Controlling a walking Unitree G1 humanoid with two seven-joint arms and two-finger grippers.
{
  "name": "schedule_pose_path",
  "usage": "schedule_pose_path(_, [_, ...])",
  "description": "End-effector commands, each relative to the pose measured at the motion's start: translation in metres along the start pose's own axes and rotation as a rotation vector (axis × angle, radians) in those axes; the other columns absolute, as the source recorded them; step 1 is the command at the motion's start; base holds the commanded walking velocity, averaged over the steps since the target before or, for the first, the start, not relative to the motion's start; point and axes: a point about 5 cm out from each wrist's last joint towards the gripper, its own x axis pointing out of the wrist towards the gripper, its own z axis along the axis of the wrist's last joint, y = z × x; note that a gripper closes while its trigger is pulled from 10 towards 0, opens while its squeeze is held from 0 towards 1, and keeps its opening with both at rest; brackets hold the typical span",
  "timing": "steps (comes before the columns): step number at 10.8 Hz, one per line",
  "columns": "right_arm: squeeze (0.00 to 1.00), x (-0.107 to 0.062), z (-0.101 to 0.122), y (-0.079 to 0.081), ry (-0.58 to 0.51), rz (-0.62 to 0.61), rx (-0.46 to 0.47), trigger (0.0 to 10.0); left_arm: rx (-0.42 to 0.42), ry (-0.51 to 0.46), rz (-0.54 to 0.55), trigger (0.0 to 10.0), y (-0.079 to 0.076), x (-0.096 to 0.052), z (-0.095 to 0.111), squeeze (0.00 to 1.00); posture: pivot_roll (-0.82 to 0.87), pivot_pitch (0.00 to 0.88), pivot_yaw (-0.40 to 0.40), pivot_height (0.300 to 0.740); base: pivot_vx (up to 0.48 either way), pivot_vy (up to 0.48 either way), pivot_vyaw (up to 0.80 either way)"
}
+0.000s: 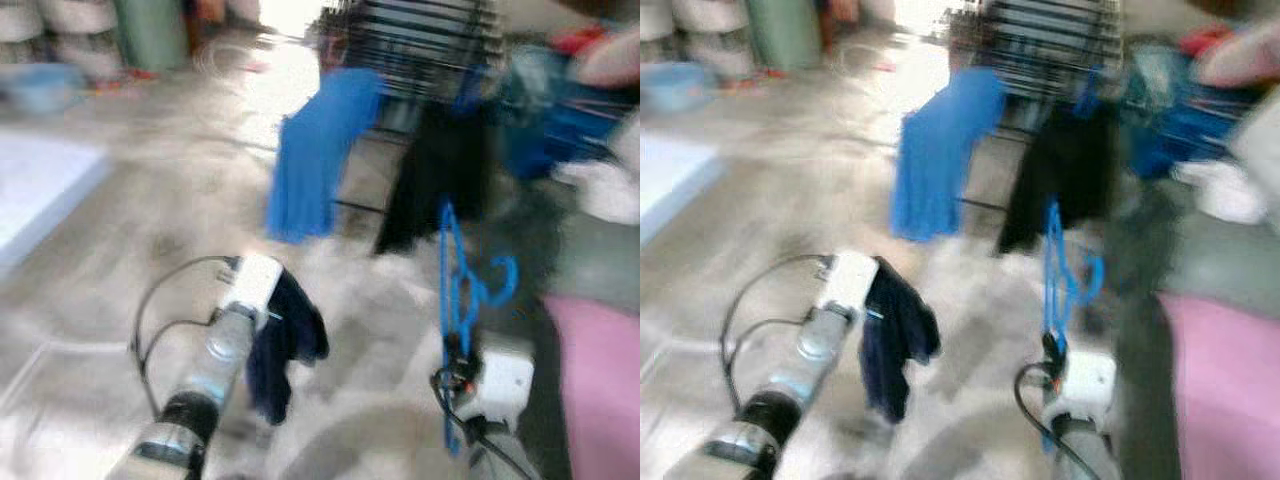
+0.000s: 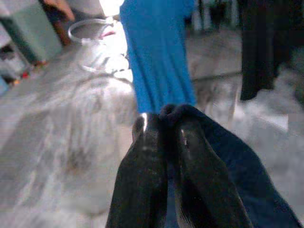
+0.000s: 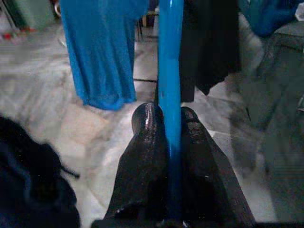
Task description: Hang hanger
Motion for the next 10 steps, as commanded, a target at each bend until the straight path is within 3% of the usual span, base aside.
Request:
schedule_pose_path(1, [0.0,-0.0032,-0.004,-0.0038,0.019,-0.021,0.0,10.0,0.004,-0.049,-0.017,10.0,-0.0052,0.0041,0.0124,0.0,0.09,0.089,-0.08,0.74,0.0,0.48,0.0])
schedule_pose_path(8, [0.0,-0.0012,-0.0037,-0.004,0.018,-0.018,-0.01,10.0,0.004,-0.052,-0.035,10.0,-0.0068,0.0035,0.0107,0.0,0.1,0.091,-0.083,0.74,0.0,0.463,0.0])
schedule_pose_path(10, [0.0,-0.0011,-0.0038,-0.0058,0.016,-0.023,-0.018,10.0,0.017,-0.057,-0.053,10.0,-0.0087,0.0026,0.0106,0.0,0.1,0.089,-0.084,0.74,0.0,0.0,0.0])
